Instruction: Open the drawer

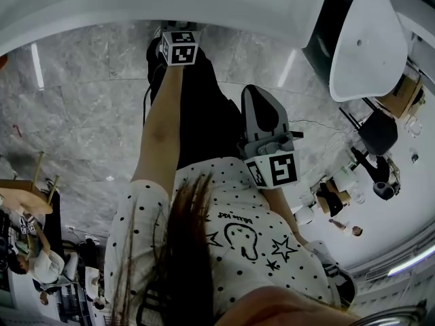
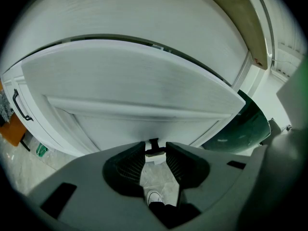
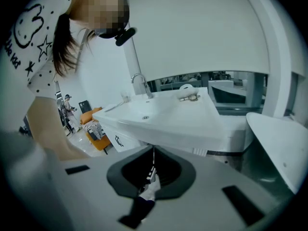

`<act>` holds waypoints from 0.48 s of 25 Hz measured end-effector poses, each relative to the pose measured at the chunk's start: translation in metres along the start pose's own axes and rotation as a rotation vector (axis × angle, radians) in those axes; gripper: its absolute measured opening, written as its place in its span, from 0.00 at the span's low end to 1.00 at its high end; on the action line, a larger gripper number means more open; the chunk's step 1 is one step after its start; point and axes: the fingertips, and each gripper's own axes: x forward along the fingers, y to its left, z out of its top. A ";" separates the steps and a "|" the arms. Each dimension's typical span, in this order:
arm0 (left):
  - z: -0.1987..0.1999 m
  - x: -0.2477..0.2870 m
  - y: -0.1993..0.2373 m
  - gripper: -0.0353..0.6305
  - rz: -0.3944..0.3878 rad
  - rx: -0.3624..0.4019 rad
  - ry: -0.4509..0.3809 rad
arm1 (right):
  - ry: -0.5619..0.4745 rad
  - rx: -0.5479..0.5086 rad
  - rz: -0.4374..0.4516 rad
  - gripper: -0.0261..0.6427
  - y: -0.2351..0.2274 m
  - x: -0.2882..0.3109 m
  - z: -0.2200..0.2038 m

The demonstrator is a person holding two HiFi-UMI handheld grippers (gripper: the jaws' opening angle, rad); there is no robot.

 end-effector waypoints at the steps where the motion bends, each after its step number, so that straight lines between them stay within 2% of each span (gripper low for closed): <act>1: -0.002 -0.001 0.000 0.26 -0.002 0.001 0.001 | 0.001 -0.001 -0.001 0.06 0.001 0.001 0.000; 12: -0.024 -0.010 -0.010 0.26 0.002 0.015 0.017 | 0.005 -0.001 0.003 0.06 0.003 -0.004 -0.010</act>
